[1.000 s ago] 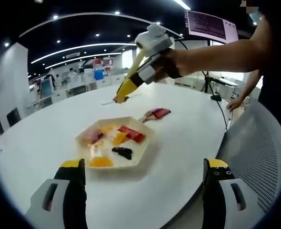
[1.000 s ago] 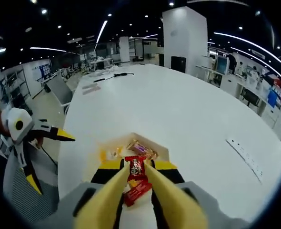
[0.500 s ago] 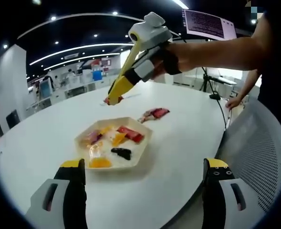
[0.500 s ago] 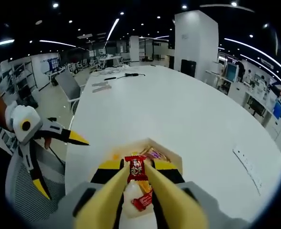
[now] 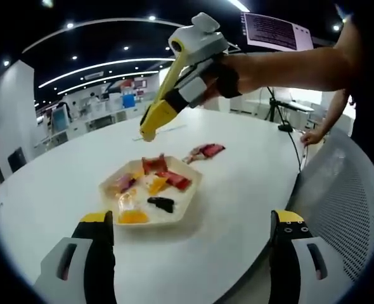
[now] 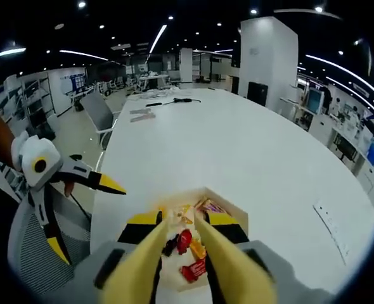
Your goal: Place the target food into the container with the food tongs after gripping and lifting it, then release it inside without dropping or visibly crushing the food.
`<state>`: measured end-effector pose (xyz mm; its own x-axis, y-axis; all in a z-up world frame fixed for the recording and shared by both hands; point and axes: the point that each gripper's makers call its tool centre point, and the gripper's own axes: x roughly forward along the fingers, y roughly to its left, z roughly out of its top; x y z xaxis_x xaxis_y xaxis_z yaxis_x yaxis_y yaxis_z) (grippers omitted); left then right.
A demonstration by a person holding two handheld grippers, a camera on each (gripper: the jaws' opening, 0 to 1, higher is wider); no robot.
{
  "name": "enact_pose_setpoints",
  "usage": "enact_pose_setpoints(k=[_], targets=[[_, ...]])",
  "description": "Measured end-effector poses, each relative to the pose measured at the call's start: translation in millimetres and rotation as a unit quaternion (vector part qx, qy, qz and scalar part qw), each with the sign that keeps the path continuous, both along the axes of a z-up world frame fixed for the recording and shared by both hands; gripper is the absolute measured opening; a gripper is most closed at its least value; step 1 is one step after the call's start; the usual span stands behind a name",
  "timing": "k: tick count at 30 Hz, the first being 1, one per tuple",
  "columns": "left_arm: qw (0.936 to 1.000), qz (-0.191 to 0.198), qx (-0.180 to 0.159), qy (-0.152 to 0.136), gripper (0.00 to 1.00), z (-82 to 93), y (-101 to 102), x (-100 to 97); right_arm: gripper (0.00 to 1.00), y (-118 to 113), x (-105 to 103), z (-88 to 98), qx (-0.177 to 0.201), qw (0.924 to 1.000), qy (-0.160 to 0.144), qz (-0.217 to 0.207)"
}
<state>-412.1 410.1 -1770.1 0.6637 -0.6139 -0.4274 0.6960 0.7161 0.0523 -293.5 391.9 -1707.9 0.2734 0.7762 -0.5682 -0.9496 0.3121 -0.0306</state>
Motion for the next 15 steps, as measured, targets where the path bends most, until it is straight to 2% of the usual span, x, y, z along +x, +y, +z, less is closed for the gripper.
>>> enact_pose_setpoints(k=[5, 15], targets=[[1.0, -0.001, 0.001, -0.001, 0.99, 0.2, 0, -0.2, 0.26, -4, 2, 7.8, 0.014, 0.9999, -0.002, 0.0], [1.0, -0.006, 0.001, 0.0, 0.99, -0.3, -2, -1.2, 0.28, -20, 7, 16.6, 0.017, 0.9996, -0.02, 0.007]])
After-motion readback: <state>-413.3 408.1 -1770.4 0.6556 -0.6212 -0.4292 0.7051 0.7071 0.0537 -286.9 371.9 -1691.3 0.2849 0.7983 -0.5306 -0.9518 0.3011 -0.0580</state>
